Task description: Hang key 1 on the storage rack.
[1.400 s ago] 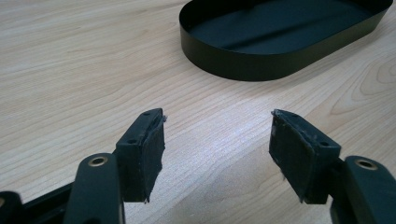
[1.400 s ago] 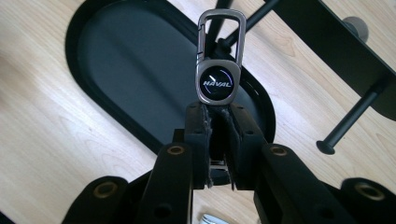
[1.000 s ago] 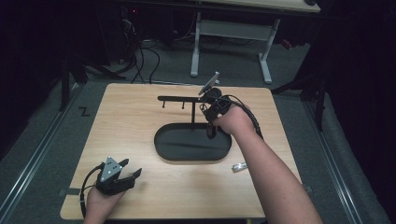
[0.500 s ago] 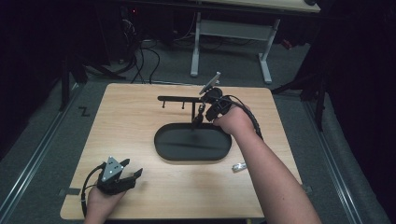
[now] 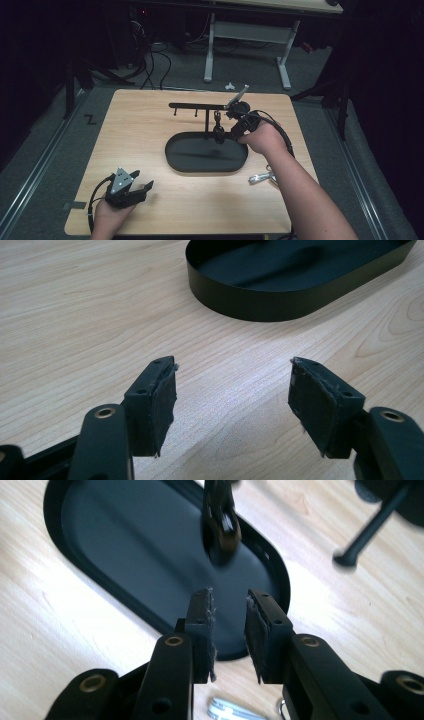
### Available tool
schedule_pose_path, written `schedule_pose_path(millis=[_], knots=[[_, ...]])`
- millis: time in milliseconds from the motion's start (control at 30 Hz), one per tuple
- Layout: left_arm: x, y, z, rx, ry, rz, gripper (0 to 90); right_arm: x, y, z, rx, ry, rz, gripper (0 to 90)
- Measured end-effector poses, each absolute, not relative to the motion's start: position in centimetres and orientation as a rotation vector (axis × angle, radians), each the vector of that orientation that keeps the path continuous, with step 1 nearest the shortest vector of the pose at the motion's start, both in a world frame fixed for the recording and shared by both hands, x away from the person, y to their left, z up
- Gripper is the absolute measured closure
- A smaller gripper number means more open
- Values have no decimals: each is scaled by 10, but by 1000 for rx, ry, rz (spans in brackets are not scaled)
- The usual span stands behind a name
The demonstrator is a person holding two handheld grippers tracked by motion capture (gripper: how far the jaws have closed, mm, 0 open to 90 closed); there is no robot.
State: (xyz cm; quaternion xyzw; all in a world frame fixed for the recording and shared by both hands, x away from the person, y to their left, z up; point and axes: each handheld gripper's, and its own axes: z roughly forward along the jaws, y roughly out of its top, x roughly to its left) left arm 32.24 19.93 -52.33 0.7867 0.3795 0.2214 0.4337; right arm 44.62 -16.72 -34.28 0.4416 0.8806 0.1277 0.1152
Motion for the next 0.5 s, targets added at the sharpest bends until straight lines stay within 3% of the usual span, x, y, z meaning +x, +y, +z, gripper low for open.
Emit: schedule_pose_path(millis=[500], knots=[[323, 197, -525, 1974, 943, 553, 364, 425, -226, -376, 1427, 2556, 342, 711]])
